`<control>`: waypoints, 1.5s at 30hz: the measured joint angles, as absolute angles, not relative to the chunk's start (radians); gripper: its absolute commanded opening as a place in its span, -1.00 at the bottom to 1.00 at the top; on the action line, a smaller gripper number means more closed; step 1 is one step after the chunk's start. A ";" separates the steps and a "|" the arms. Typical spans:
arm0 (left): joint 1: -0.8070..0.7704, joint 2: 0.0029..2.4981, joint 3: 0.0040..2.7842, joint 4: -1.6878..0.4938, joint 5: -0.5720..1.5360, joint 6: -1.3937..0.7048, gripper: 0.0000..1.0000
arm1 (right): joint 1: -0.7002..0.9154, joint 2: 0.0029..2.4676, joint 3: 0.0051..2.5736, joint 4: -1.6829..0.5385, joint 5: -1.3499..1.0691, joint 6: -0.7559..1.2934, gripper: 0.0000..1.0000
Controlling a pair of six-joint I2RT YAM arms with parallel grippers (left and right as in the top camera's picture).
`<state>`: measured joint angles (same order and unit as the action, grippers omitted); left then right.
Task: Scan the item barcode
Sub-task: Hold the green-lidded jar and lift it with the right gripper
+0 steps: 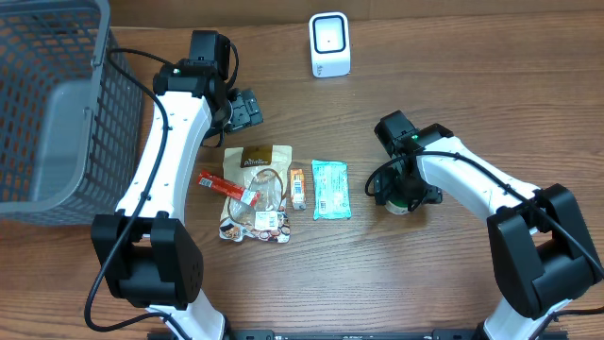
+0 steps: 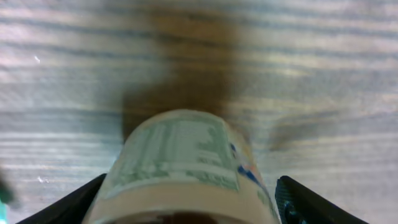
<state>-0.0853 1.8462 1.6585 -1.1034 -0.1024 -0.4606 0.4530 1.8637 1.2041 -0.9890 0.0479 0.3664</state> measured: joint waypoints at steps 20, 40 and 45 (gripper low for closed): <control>-0.085 1.846 1.658 -1.103 -0.102 -0.461 0.99 | 0.453 1.864 1.261 -1.039 0.023 0.363 0.28; -0.085 1.846 1.658 -1.103 -0.102 -0.461 0.99 | 0.453 1.864 1.261 -1.008 0.060 0.261 1.00; -0.085 1.846 1.658 -1.103 -0.102 -0.461 1.00 | 0.453 1.864 1.261 -0.949 0.060 0.262 1.00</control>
<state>-0.0853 1.8462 1.6585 -1.1030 -0.1024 -0.4606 0.4534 1.8637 1.2606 -0.9493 0.0597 0.2615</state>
